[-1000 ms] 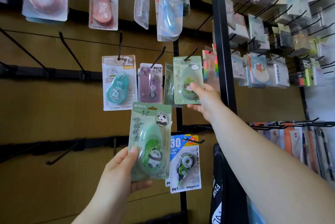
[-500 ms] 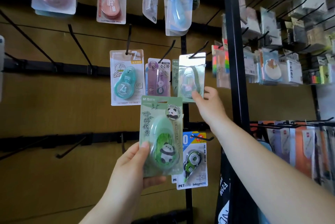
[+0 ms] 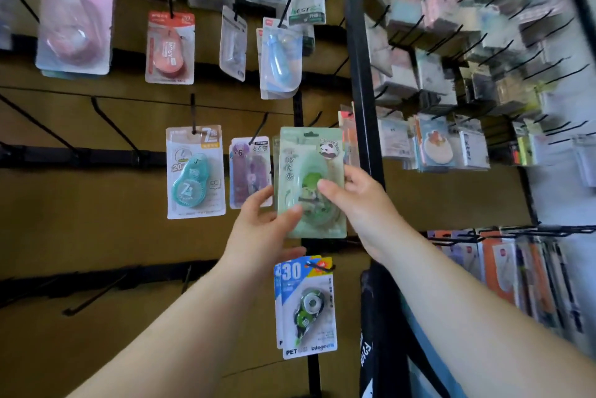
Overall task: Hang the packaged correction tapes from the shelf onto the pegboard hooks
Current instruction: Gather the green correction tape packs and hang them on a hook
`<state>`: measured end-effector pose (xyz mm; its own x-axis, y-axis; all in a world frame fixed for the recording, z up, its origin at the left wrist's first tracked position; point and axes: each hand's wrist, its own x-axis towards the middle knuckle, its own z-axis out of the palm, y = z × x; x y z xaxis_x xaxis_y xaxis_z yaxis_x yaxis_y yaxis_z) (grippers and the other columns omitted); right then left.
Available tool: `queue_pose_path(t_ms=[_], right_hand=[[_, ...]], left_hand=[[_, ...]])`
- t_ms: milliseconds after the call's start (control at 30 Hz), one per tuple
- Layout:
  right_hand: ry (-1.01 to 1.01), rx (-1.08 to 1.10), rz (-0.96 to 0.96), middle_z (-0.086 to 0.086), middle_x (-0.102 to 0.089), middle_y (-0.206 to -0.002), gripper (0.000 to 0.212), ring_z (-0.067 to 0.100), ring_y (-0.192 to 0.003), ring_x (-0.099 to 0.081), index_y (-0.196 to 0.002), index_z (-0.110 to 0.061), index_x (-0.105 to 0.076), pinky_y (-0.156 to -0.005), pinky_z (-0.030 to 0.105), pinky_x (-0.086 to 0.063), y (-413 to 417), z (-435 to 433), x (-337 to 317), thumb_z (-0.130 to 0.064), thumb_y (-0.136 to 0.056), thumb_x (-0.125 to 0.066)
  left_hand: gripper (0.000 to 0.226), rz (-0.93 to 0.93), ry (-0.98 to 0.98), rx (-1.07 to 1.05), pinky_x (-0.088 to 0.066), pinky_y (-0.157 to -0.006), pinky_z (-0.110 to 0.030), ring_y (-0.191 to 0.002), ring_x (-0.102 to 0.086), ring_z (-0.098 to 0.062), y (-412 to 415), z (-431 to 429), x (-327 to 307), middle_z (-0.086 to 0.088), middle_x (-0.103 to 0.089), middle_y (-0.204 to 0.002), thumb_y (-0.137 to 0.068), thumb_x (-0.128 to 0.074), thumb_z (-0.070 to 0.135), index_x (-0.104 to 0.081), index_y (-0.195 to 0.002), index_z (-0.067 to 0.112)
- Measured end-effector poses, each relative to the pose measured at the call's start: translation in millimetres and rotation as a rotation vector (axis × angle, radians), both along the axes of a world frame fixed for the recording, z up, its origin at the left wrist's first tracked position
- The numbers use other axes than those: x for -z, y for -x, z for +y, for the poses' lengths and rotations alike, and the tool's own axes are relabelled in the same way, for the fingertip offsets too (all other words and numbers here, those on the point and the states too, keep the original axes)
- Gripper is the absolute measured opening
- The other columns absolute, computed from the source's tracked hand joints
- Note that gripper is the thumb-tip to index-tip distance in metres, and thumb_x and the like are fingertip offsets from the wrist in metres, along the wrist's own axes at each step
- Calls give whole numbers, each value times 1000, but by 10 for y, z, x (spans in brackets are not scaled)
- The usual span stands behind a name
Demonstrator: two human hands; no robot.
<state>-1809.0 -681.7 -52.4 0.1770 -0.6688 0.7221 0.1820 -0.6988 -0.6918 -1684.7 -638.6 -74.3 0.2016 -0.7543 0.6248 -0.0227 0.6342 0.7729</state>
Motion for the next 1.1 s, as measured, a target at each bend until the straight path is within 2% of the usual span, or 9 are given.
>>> queue_pose_path(t_ms=[100, 200, 267, 333, 433, 633, 800, 1000, 1100], right_hand=[[-8, 24, -23, 5, -65, -113, 37, 18, -94, -64, -126, -14, -49, -82, 33, -55, 70, -76, -117, -15, -89, -55], [-9, 18, -103, 3, -61, -110, 47, 12, -82, -62, -134, -19, -39, -67, 26, -54, 77, -145, -235, -13, -89, -55], [26, 21, -123, 5, -62, -117, 49, 8, -80, -61, -135, -22, -37, -61, 22, -53, 72, -190, -309, -12, -90, -54], [55, 3, -142, 8, -61, -123, 51, 9, -84, -62, -136, -23, -36, -62, 22, -53, 74, -230, -354, -12, -90, -53], [70, -16, -157, 8, -60, -125, 54, 15, -93, -63, -138, -25, -35, -66, 25, -54, 94, -302, -371, -13, -90, -54], [73, -1, -146, 7, -60, -126, 50, 21, -108, -62, -136, -28, -38, -76, 32, -55, 109, -446, -357, -16, -90, -54], [82, -23, -127, 6, -57, -129, 55, 20, -112, -59, -141, -27, -32, -82, 33, -53, 74, -521, -359, -17, -91, -53], [113, -21, -108, 5, -56, -130, 55, 16, -106, -58, -140, -28, -30, -74, 23, -51, 61, -545, -388, -19, -91, -52], [114, -10, -91, 3, -57, -127, 54, 10, -95, -59, -141, -28, -30, -67, 20, -51, 55, -564, -389, -19, -92, -51]], left_hand=[[46, -83, 25, -66, -56, -59, -23, -84, -63, -15, 99, -66, -145, 1, -62, -88, -87, -58, 11, -43, -130, 18], [46, -109, 43, -99, -54, -52, -17, -76, -60, -10, 177, -152, -275, 4, -59, -81, -87, -57, 11, -44, -131, 16], [47, -107, 57, -113, -54, -52, -17, -75, -60, -10, 210, -184, -341, 6, -58, -81, -88, -56, 13, -42, -133, 15], [49, -128, 83, -144, -54, -54, -19, -74, -63, -11, 215, -211, -383, 7, -59, -81, -88, -56, 15, -41, -134, 17], [49, -155, 115, -170, -53, -50, -15, -60, -63, -3, 217, -246, -408, 9, -60, -80, -88, -57, 16, -40, -134, 20], [50, -186, 120, -172, -52, -48, -14, -72, -59, -6, 239, -364, -435, 8, -56, -82, -88, -56, 15, -39, -135, 20], [52, -200, 161, -204, -56, -56, -19, -78, -63, -8, 167, -457, -413, 9, -58, -87, -88, -57, 15, -38, -136, 22], [52, -186, 217, -206, -54, -50, -13, -75, -62, -6, 138, -530, -383, 4, -61, -88, -88, -55, 11, -38, -137, 19], [52, -194, 218, -223, -56, -56, -18, -77, -63, -7, 127, -574, -370, 6, -62, -87, -88, -55, 12, -38, -137, 19]])
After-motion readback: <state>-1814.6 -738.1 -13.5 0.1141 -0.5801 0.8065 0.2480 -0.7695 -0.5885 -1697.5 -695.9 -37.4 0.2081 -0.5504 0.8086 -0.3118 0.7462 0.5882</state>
